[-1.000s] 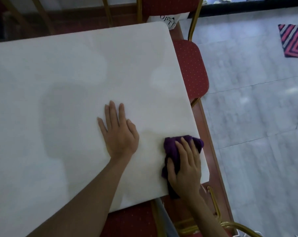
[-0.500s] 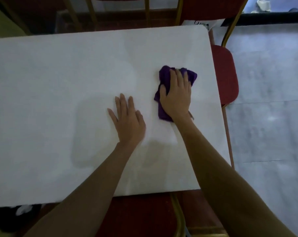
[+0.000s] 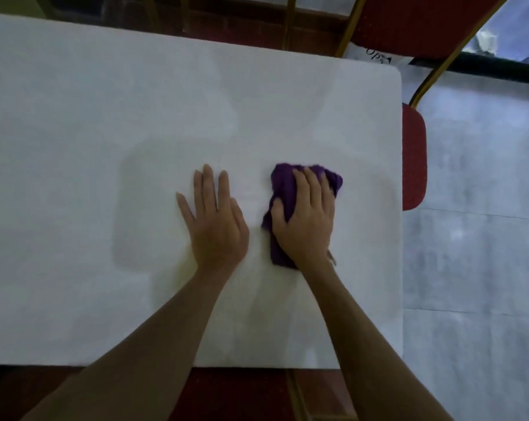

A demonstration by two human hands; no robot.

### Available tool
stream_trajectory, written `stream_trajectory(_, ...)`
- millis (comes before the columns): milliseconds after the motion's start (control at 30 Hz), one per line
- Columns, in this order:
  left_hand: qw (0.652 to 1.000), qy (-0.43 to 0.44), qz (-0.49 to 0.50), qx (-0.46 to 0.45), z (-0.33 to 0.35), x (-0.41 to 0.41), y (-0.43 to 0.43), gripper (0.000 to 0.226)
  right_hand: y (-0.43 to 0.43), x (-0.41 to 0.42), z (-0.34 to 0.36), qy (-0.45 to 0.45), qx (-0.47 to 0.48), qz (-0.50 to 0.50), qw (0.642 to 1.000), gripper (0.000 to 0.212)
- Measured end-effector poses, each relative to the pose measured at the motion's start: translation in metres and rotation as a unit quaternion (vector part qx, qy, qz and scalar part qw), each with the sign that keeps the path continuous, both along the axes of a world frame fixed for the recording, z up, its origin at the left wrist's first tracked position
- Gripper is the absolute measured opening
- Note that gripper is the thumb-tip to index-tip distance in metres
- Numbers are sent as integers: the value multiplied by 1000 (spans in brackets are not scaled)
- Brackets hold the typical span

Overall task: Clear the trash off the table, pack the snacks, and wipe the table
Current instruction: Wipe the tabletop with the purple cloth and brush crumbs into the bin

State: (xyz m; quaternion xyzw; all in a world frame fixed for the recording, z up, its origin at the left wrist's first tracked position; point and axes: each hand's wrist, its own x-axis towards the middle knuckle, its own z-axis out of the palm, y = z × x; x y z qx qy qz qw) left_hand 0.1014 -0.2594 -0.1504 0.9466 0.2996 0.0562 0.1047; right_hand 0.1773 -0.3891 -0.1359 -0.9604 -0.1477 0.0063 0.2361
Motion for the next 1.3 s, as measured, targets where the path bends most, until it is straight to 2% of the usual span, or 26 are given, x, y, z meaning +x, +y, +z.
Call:
stream_trajectory(200,1000,13,1,-13,0,0,2,52,77,150,-3,-3,-32,11,999,66)
stream_trajectory(333,1000,14,0,-21,-1,2,3,53,97,191,-6,12,-40,22,999,69)
stream_trajectory(433,1000,11,4,-22,-1,0,2,53,90,161,-7,7,-27,22,999,66)
stream_trajectory(600,999,-32,-2,-29,-1,0,5,51,52,13,-6,-9,18,9,1000,54)
stream_trajectory(700,989,-97,2,-111,-1,-7,15,50,33,-64,-6,24,-3,8,1000,52)
stream_trajectory(767,982,-110,-10,-151,2,-21,28,52,28,-86,-6,33,-18,12,999,50)
stream_trajectory(833,986,-100,7,-137,3,-46,51,53,38,-79,-4,21,-18,17,999,48)
stream_trajectory(967,992,-60,101,-56,1,-99,93,53,94,-9,-4,3,6,34,999,47)
stream_trajectory(1133,992,-60,109,2,3,-108,93,49,167,66,-3,21,-19,63,998,53)
stream_trajectory(1233,992,-39,120,-10,7,-107,93,50,173,47,-5,6,-23,60,998,55)
stream_trajectory(1300,992,-31,123,-17,8,-108,94,51,162,2,-4,4,-11,85,996,54)
